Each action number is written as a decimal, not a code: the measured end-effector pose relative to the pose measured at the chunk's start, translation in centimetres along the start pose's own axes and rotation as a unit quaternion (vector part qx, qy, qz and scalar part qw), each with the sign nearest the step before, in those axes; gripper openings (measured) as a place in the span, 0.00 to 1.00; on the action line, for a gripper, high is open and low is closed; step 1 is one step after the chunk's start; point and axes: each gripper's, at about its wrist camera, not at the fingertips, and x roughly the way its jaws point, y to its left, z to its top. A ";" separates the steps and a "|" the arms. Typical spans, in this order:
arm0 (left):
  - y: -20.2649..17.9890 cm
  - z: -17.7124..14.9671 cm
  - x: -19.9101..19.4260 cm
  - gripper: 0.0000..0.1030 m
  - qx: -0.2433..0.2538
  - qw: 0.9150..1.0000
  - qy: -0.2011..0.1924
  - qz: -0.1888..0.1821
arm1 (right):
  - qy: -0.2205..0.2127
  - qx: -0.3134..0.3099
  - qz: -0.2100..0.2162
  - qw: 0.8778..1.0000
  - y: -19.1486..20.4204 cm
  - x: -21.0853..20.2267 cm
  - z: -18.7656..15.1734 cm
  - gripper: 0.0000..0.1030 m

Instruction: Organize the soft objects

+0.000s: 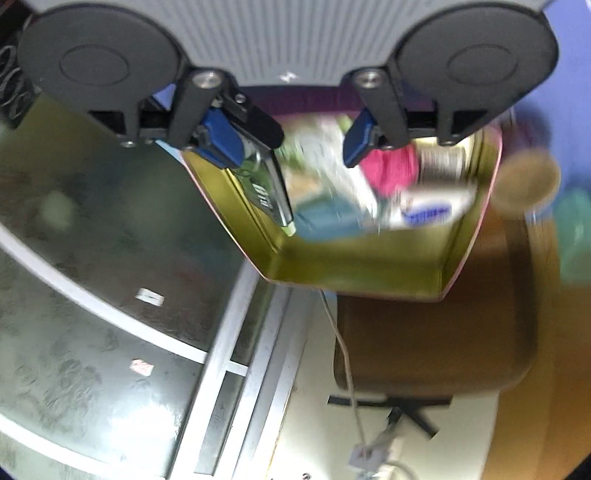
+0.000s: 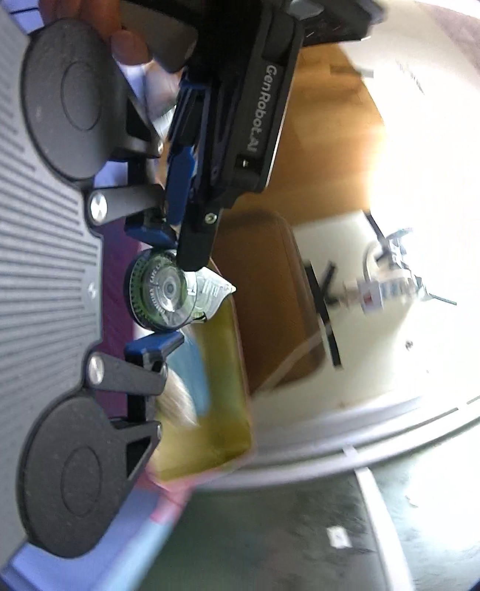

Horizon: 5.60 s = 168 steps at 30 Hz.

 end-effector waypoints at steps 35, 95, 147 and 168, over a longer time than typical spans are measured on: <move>3.3 -12.2 -12.8 1.00 -0.041 0.971 -0.019 0.236 | -0.032 0.088 -0.026 0.995 5.1 -8.4 -2.6 0.87; 5.7 -14.1 -11.4 1.00 -0.018 0.956 -0.017 0.292 | 0.038 0.101 -0.029 0.994 5.9 -4.9 -5.3 0.93; 4.8 -14.3 -10.4 1.00 0.012 0.957 0.006 0.288 | 0.045 0.114 -0.030 0.992 5.4 -4.6 -5.4 0.94; 4.7 -14.4 -10.4 1.00 0.011 0.957 0.009 0.288 | 0.044 0.118 -0.033 0.991 5.5 -4.6 -5.7 0.94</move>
